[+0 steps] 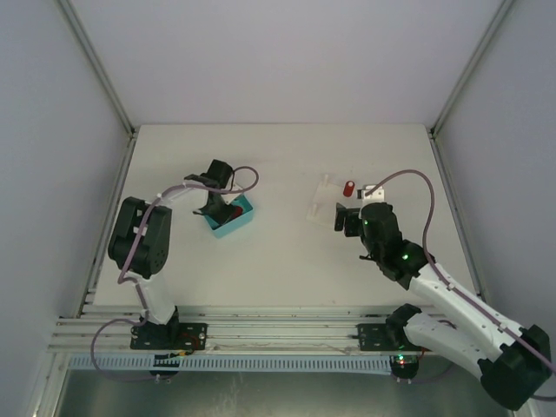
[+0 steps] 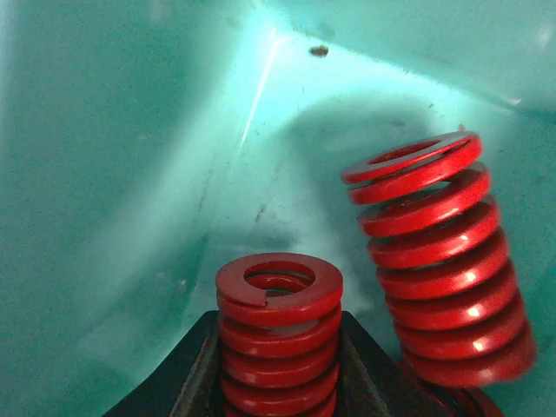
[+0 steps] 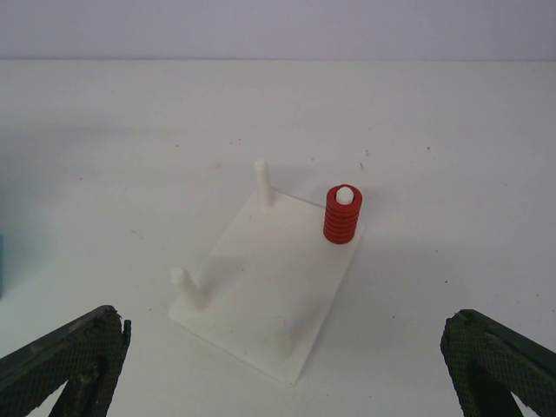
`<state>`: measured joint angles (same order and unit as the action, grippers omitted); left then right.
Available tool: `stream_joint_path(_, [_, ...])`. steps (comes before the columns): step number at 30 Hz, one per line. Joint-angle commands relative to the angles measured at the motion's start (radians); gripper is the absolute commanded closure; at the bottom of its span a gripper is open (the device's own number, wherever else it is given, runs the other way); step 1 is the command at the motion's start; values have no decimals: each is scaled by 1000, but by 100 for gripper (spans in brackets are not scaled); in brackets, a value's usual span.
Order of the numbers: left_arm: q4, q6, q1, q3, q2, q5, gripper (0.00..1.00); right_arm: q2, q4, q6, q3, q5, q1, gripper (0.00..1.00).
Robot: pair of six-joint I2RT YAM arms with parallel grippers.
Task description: Install the large spring
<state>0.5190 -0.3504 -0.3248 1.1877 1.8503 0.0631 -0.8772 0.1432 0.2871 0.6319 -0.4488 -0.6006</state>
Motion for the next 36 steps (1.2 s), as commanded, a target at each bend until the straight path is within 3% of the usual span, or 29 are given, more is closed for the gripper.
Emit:
stream_joint_path(1, [-15, 16, 4, 8, -109, -36, 87, -16, 4, 15, 23, 31, 0, 1])
stream_joint_path(8, [-74, 50, 7, -31, -241, -72, 88, -26, 50, 32, 65, 98, -1, 1])
stream_joint_path(12, [-145, 65, 6, -68, -342, -135, 89, -54, 89, 87, 126, 214, -1, 1])
stream_joint_path(18, [-423, 104, -43, -200, -544, -316, 93, -163, 173, 157, 298, 469, 1, 2])
stream_joint_path(22, [-706, 122, -146, -347, -629, -320, 92, -227, 248, 159, 400, 591, 1, 9])
stream_joint_path(28, [-1007, 125, -249, -539, -646, -270, 93, -277, 299, 161, 490, 748, 0, 24])
stream_joint_path(32, [-1041, 93, -283, -562, -623, -276, 99, -337, 353, 133, 551, 805, -18, 36])
stream_joint_path(36, [-1044, 66, -314, -566, -627, -294, 100, -401, 386, 110, 604, 837, -46, 37])
